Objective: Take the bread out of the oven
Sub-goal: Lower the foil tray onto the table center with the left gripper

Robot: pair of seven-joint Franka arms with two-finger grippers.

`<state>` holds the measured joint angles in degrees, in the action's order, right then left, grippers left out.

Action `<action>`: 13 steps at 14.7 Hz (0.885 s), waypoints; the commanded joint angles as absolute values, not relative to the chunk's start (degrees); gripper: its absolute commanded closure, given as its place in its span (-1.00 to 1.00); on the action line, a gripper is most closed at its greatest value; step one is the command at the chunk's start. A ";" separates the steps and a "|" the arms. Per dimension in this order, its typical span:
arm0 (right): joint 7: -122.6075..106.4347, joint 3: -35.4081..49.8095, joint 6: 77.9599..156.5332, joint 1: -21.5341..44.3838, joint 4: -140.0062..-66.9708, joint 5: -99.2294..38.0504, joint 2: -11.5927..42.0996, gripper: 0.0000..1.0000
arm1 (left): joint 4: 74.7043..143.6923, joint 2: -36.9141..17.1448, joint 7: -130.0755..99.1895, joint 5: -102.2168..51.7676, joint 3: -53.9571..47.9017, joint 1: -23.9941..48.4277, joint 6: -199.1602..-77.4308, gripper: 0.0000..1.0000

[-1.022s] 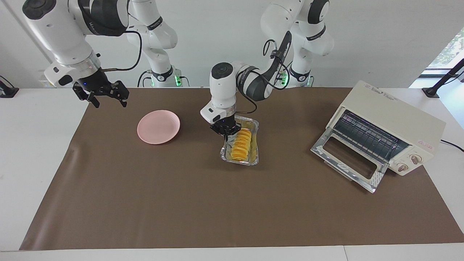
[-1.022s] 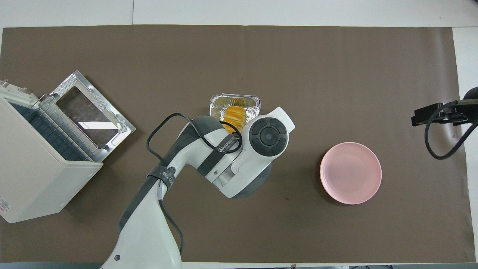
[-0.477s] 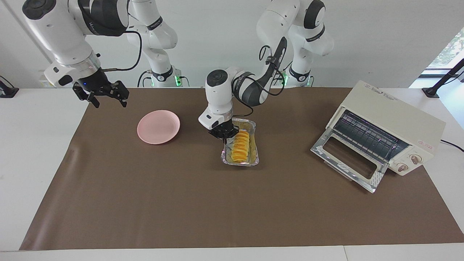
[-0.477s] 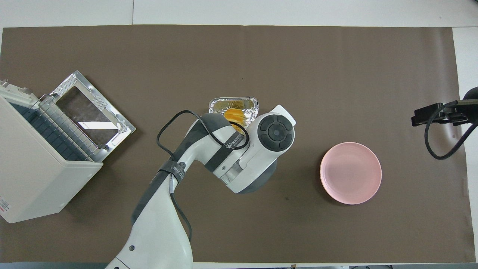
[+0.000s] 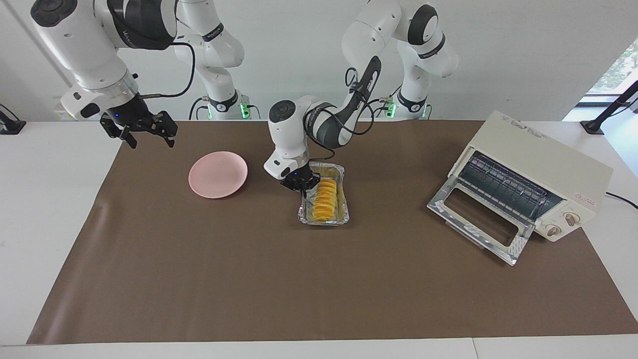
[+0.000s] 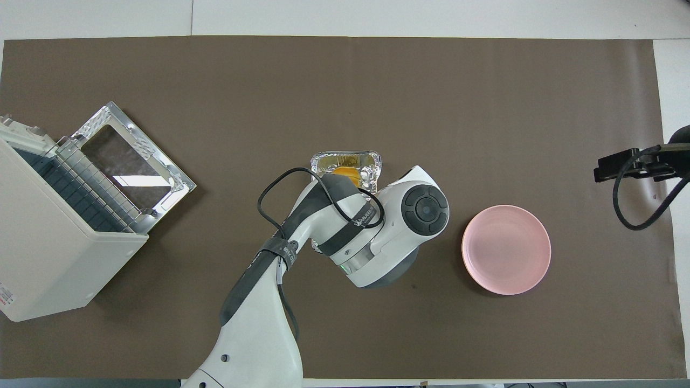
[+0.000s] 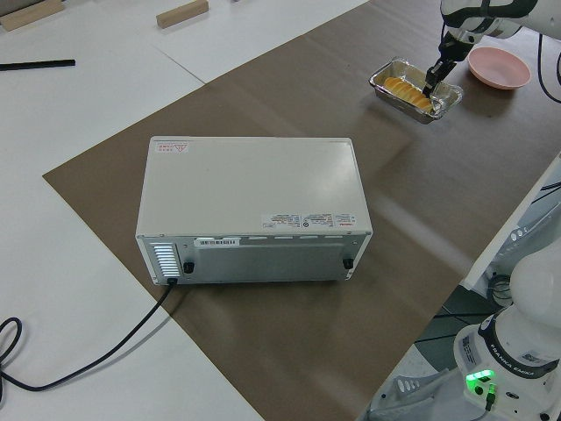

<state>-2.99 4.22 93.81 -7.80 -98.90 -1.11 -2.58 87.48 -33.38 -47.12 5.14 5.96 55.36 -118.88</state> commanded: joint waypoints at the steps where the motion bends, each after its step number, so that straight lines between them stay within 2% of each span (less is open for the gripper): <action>1: -4.66 4.75 92.03 -8.26 -99.23 -0.79 -3.69 -1.00 | 85.87 -34.10 -49.22 5.98 6.77 56.51 -117.69 1.00; 5: -4.48 4.66 92.72 -8.17 -99.75 -0.79 -4.31 -1.00 | 85.96 -34.01 -50.89 5.98 6.77 57.30 -119.96 1.00; 6: -4.31 4.75 92.81 -7.91 -99.84 -0.79 -4.48 -1.00 | 86.04 -34.01 -50.80 5.98 6.68 57.30 -120.58 0.53; 7: -4.39 4.75 93.16 -7.91 -99.84 -0.79 -4.40 -1.00 | 86.04 -34.01 -50.80 5.98 6.77 57.30 -120.76 -0.33; 8: -4.48 4.75 93.34 -7.91 -99.84 -0.79 -4.39 -1.00 | 85.96 -34.01 -50.71 5.98 6.77 57.22 -121.20 -0.99; 11: -4.57 4.75 93.69 -7.91 -99.93 -0.79 -4.39 -1.00 | 85.52 -33.66 -50.54 4.06 7.03 56.25 -121.56 -1.00; 13: -4.66 5.10 96.57 -7.30 -100.19 -0.79 -4.13 -1.00 | 82.37 -33.75 -50.36 -0.24 7.38 55.29 -119.72 -1.00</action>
